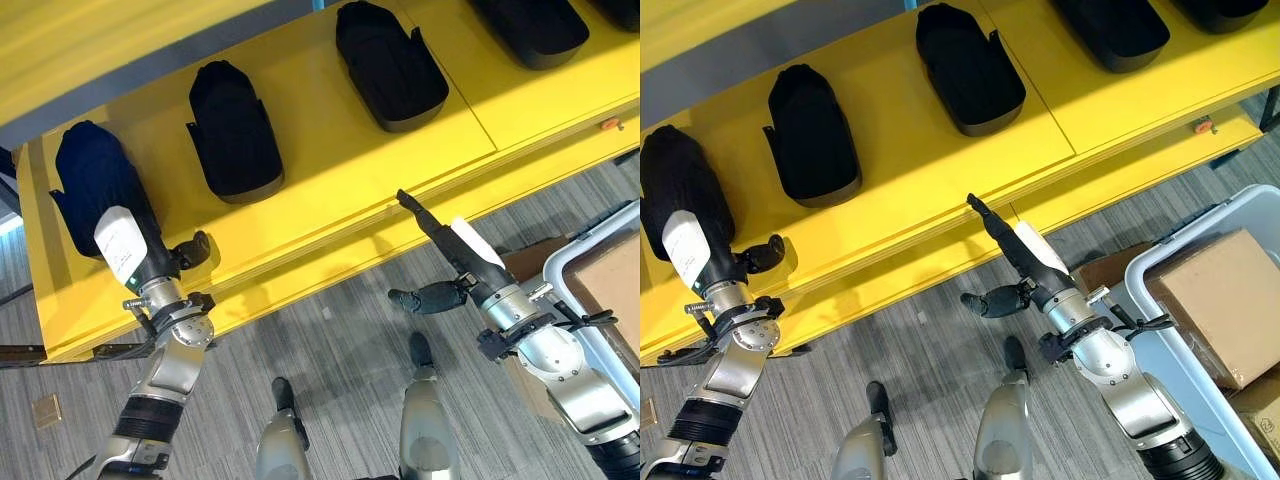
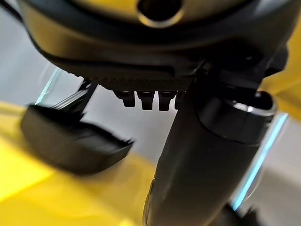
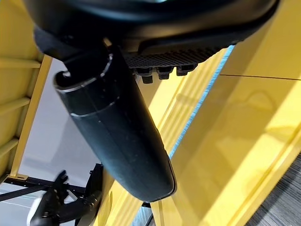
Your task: Move parts from the plastic box to the shelf.
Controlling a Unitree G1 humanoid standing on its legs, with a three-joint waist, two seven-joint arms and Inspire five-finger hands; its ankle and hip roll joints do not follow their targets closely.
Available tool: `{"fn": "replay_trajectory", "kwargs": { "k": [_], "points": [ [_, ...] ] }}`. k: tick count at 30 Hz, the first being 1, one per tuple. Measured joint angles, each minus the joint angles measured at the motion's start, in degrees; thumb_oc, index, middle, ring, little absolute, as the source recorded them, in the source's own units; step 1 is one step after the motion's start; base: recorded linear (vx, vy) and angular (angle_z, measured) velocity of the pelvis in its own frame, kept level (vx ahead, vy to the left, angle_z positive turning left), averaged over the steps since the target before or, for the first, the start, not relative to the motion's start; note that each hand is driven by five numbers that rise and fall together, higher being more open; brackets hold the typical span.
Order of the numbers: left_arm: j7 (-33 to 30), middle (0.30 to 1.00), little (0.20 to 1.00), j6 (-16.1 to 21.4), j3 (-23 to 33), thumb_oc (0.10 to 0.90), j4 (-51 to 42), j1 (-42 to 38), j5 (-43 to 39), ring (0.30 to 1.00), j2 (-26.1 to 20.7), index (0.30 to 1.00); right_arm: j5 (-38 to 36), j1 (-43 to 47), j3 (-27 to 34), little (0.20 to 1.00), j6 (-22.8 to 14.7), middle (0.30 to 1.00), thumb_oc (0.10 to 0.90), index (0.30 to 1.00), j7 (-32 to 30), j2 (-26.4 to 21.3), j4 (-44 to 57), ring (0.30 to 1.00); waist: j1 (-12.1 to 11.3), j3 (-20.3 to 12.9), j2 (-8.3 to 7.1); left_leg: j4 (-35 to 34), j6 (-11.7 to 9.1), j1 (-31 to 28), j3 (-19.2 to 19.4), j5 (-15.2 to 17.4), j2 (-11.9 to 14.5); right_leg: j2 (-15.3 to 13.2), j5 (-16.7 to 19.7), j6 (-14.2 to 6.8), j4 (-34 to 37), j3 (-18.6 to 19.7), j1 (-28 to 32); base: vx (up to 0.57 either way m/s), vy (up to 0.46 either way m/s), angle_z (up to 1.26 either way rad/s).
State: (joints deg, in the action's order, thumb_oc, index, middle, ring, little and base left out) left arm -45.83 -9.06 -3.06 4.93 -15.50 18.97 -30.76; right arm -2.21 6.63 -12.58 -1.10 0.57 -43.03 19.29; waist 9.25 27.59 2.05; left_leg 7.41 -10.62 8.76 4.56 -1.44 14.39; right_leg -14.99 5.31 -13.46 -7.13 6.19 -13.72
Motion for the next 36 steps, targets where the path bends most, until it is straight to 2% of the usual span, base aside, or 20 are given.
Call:
{"fn": "replay_trajectory", "kwargs": {
  "k": [6, 10, 14, 17, 18, 19, 20, 21, 22, 23, 25, 27, 31, 32, 33, 36],
  "points": [
    [-7.6, 1.0, 1.0, 3.8, 3.7, 0.9, -0.9, 0.1, 5.4, 1.0, -1.9, 1.0, 0.0, -0.1, -0.2, 1.0, -0.5, 1.0, 0.9, 1.0, -1.7, 0.0, 0.0, 1.0, -0.2, 0.0, -0.17, 0.7, 0.0, 0.6, -0.6, 0.4, 0.4, 0.3, -0.1, 0.3, 0.0, -0.7, 0.2, 0.0, -0.021, 0.03],
    [-12.4, 1.0, 1.0, 7.7, 6.5, 0.9, -1.2, -0.4, 9.5, 1.0, -2.9, 1.0, 0.0, -0.1, -0.3, 1.0, -0.5, 1.0, 0.9, 1.0, -2.1, 0.0, 0.0, 1.0, -0.4, 0.0, -0.21, 0.9, 0.0, 0.7, -0.8, 0.4, 0.4, 0.3, -0.1, 0.3, 0.0, -0.8, 0.3, 0.0, -0.007, 0.01],
    [-11.8, 1.0, 1.0, 12.2, 7.5, 0.9, -4.0, -1.6, 10.0, 1.0, -2.9, 1.0, 0.0, -0.6, -0.3, 1.0, -0.5, 1.0, 0.9, 1.0, -2.4, 0.0, 0.0, 1.0, -1.1, -0.2, -0.48, 1.4, -0.1, 1.1, -1.0, 0.6, 0.4, 0.3, 0.0, 0.4, 0.0, -1.0, 0.3, 0.0, -0.011, 0.02],
    [-7.5, 1.0, 1.0, 16.4, 7.3, 0.9, -7.2, -1.6, 8.6, 1.0, -2.8, 1.0, -0.1, -1.5, -0.3, 1.0, -0.5, 1.0, 0.9, 1.0, -2.7, 0.5, 0.0, 1.0, -1.5, -0.2, -0.65, 1.4, -0.1, 1.0, -1.1, 0.5, 0.4, 0.3, 0.0, 0.4, 0.0, -1.1, 0.5, 0.0, -0.002, 0.02],
    [-2.0, 1.0, 1.0, 19.2, 6.9, 0.9, -9.3, -1.0, 3.9, 1.0, -2.2, 1.0, -0.4, -2.3, -0.2, 1.0, -0.5, 1.0, 0.9, 1.0, -2.8, 1.5, 0.0, 1.0, -1.7, -0.3, -0.74, 1.3, -0.1, 0.7, -1.4, 0.6, 0.4, 0.3, 0.0, 0.4, 0.2, -1.5, 1.1, 0.03, -0.002, 0.07],
    [1.7, 1.0, 1.0, 20.0, 6.5, 0.9, -10.8, -0.2, 0.8, 1.0, -1.9, 1.0, -1.1, -3.0, -0.1, 1.0, -0.5, 1.0, 0.9, 1.0, -2.7, 2.3, 0.0, 1.0, -1.8, -0.4, -0.94, 1.1, -0.1, 0.5, -1.6, 0.5, 0.5, 0.3, 0.0, 0.4, 0.4, -1.6, 1.5, 0.01, -0.001, 0.08],
    [10.4, 1.0, 1.0, 21.9, 5.5, 0.9, -14.0, 3.0, -7.9, 1.0, -0.5, 1.0, -4.4, -4.8, 0.3, 1.0, -0.8, 1.0, 0.9, 1.0, -2.1, 4.1, 0.0, 1.0, -1.8, -0.7, -1.3, 0.6, -0.2, -0.7, -1.6, 0.5, 0.5, 0.3, 0.0, 0.5, 1.1, -1.9, 2.8, 0.0, 0.0, 0.0],
    [15.1, 1.0, 1.0, 22.7, 5.2, 0.9, -15.1, 4.5, -12.3, 1.0, 0.7, 1.0, -6.3, -5.6, 0.4, 1.0, -0.9, 1.0, 0.9, 1.0, -1.6, 5.0, 0.0, 1.0, -1.8, -1.0, -1.58, 0.1, -0.2, -1.3, -1.5, 0.5, 0.5, 0.3, 0.0, 0.5, 1.4, -2.0, 3.3, 0.0, 0.0, 0.0],
    [23.7, 1.0, 1.0, 23.2, 4.2, 0.9, -15.7, 8.4, -18.9, 1.0, 3.5, 1.0, -10.0, -7.2, 0.5, 1.0, -1.2, 1.0, 0.9, 1.0, -0.3, 6.8, -0.5, 1.0, -1.7, -2.5, -1.99, -0.6, -0.2, -2.1, -1.3, 0.5, 0.6, 0.3, 0.1, 0.5, 2.2, -2.1, 3.9, 0.0, 0.0, 0.0],
    [31.1, 1.0, 1.0, 22.9, 2.3, 0.9, -15.3, 12.4, -22.8, 1.0, 5.3, 1.0, -13.5, -8.5, 0.6, 1.0, -1.9, 1.0, 0.9, 1.0, 1.1, 8.3, -1.9, 1.0, -1.8, -4.3, -2.58, -1.5, -0.2, -2.4, -1.1, 0.5, 0.7, 0.3, 0.5, 0.5, 3.3, -2.4, 4.4, 0.02, -0.027, -0.06],
    [44.6, 1.0, 1.0, 22.4, -0.1, 0.9, -15.4, 18.1, -32.2, 1.0, 5.4, 1.0, -21.5, -10.8, 2.5, 1.0, -2.4, 1.0, 0.9, 1.0, 4.4, 9.8, -3.4, 1.0, -2.2, -5.3, -3.63, -3.4, -0.7, -4.2, -0.5, -0.5, 1.0, 0.4, 1.4, 0.7, 5.7, -2.9, 6.1, 0.03, 0.005, -0.04],
    [57.6, 1.0, 1.0, 20.8, -3.5, 0.9, -14.2, 25.7, -42.2, 1.0, 5.1, 1.0, -29.6, -14.2, 6.2, 1.0, -3.0, 1.0, 0.9, 1.0, 7.8, 12.4, -6.8, 1.0, -3.2, -7.1, -4.01, -6.2, -1.0, -6.2, -0.4, -1.2, 1.3, 0.5, 2.2, 0.7, 8.6, -4.2, 8.7, 0.04, 0.038, 0.07],
    [70.0, 1.0, 1.0, 18.8, -3.6, 0.9, -12.2, 36.7, -56.8, 1.0, 5.1, 1.0, -40.3, -21.2, 11.5, 1.0, -2.9, 1.0, 0.9, 1.0, 14.1, 14.8, -11.1, 1.0, -5.0, -11.7, -2.84, -12.0, -0.9, -9.6, 0.0, -3.3, 1.5, 0.7, 2.8, 0.8, 12.0, -5.9, 11.8, 0.04, 0.034, 0.12],
    [71.2, 1.0, 1.0, 18.8, -3.3, 0.9, -12.1, 37.3, -58.3, 1.0, 5.1, 1.0, -41.8, -21.8, 11.6, 1.0, -2.9, 1.0, 0.9, 1.0, 14.7, 15.3, -11.1, 1.0, -5.2, -11.8, -2.71, -12.0, -0.9, -10.1, -0.1, -3.3, 1.5, 0.6, 2.8, 0.7, 12.0, -6.0, 12.4, 0.05, 0.024, 0.11],
    [75.0, 1.0, 1.0, 18.8, -2.6, 0.9, -11.7, 37.8, -59.9, 1.0, 5.0, 1.0, -45.1, -21.9, 11.4, 1.0, -2.8, 1.0, 0.9, 1.0, 17.6, 17.5, -13.2, 1.0, -5.4, -13.3, -2.63, -12.0, -0.9, -10.1, -0.2, -3.3, 1.6, 0.7, 2.6, 0.8, 12.0, -6.3, 12.5, 0.04, 0.02, 0.07],
    [81.4, 1.0, 1.0, 19.0, -2.2, 0.9, -12.1, 36.3, -61.5, 1.0, 3.8, 1.0, -47.0, -22.2, 10.7, 1.0, -2.4, 1.0, 0.9, 1.0, 21.9, 18.0, -14.6, 1.0, -5.7, -15.5, -2.49, -12.0, -0.9, -10.1, -0.2, -3.3, 1.5, 0.6, 2.6, 0.7, 12.0, -6.4, 12.5, 0.05, 0.03, 0.02]
  ]
}}
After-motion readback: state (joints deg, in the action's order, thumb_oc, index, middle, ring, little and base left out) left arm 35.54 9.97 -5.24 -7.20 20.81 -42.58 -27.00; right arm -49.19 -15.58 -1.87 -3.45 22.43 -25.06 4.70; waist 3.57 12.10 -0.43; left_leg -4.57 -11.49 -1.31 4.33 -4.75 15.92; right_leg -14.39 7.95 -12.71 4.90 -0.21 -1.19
